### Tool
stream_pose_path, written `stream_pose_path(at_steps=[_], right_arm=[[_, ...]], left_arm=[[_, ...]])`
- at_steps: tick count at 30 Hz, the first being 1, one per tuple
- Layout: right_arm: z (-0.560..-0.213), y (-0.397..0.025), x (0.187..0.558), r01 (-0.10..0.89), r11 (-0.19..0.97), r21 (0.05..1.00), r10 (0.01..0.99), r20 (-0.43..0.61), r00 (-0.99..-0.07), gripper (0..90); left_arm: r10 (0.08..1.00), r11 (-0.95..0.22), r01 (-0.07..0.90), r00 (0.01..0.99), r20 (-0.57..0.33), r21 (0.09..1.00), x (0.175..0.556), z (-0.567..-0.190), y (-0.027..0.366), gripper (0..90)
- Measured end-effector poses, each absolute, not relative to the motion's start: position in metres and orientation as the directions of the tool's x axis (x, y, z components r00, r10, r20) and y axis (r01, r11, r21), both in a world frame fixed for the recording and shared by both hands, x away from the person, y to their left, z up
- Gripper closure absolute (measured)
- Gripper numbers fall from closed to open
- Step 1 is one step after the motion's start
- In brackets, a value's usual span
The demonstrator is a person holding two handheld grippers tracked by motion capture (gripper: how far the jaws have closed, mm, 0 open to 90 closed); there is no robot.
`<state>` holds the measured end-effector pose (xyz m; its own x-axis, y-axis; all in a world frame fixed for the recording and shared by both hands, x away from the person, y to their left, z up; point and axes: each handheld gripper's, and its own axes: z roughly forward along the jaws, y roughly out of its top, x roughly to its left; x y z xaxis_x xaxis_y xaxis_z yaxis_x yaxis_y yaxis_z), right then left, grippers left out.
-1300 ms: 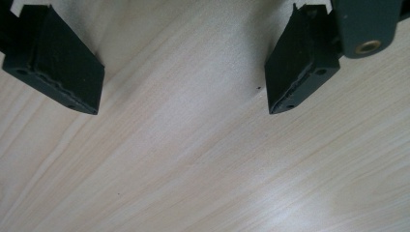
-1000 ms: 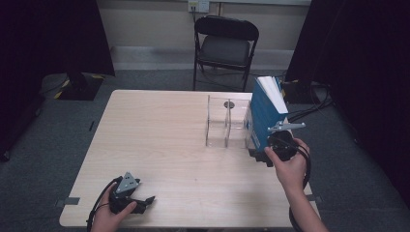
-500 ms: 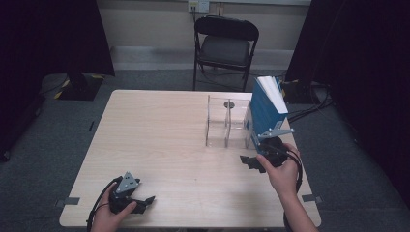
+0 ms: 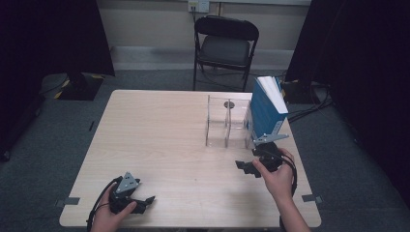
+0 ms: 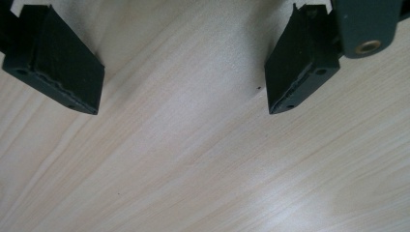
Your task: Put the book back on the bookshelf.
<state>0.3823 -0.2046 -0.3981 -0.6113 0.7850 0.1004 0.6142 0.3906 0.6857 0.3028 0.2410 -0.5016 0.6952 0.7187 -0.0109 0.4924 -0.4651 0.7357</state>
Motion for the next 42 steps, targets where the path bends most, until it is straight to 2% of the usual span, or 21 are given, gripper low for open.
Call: stream_pose_path(at_steps=[42], right_arm=[[-0.457, -0.202, 0.370, 0.626, 0.417, 0.659, 0.759, 0.128, -0.639, 17.8]], left_arm=[[0.719, -0.466, 0.492, 0.695, -0.009, 0.736, 0.303, -0.502, 0.241, 13.7]])
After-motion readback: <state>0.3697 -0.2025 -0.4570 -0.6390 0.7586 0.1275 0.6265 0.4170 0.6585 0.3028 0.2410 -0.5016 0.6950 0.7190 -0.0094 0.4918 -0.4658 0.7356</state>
